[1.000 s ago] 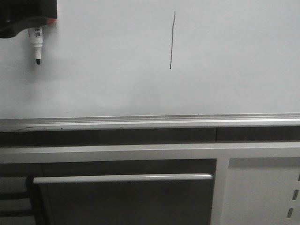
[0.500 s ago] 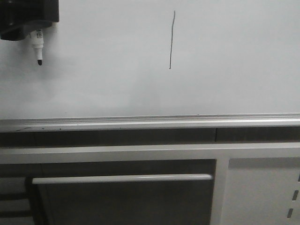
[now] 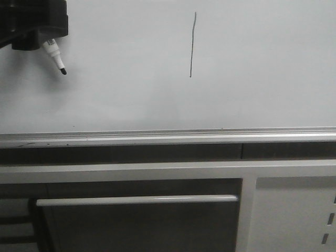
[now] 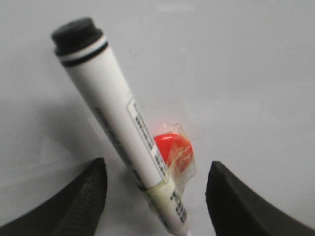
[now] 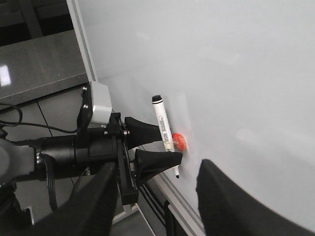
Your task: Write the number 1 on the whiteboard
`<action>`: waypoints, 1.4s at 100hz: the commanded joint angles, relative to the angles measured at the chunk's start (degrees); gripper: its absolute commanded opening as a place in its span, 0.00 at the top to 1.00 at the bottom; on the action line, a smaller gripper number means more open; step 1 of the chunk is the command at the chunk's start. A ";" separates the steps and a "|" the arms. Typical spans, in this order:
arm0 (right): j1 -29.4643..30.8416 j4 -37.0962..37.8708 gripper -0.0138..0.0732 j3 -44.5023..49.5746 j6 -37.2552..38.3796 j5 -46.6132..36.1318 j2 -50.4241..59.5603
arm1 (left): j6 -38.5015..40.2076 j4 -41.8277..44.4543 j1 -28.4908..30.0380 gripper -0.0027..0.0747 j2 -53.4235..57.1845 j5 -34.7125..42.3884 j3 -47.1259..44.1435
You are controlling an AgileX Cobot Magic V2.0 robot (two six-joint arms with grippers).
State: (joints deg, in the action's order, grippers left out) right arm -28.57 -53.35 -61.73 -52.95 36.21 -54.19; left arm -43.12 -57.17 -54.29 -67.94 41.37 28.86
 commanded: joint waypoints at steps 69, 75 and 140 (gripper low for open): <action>0.17 -2.06 0.46 -1.44 -0.20 -2.15 0.58 | -11.98 -7.79 0.53 0.41 9.48 -8.09 1.67; 0.17 -2.06 0.46 -1.44 -0.20 -2.15 0.58 | -12.25 -7.79 0.53 0.41 10.85 -9.83 1.67; 0.17 -1.52 0.67 -1.44 -0.20 -5.17 7.02 | -17.09 -12.50 0.53 0.89 31.98 -19.30 -0.57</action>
State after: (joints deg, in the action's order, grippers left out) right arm -28.57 -53.35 -61.73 -52.95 34.86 -48.92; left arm -59.66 -72.31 -53.76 -38.78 21.47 26.84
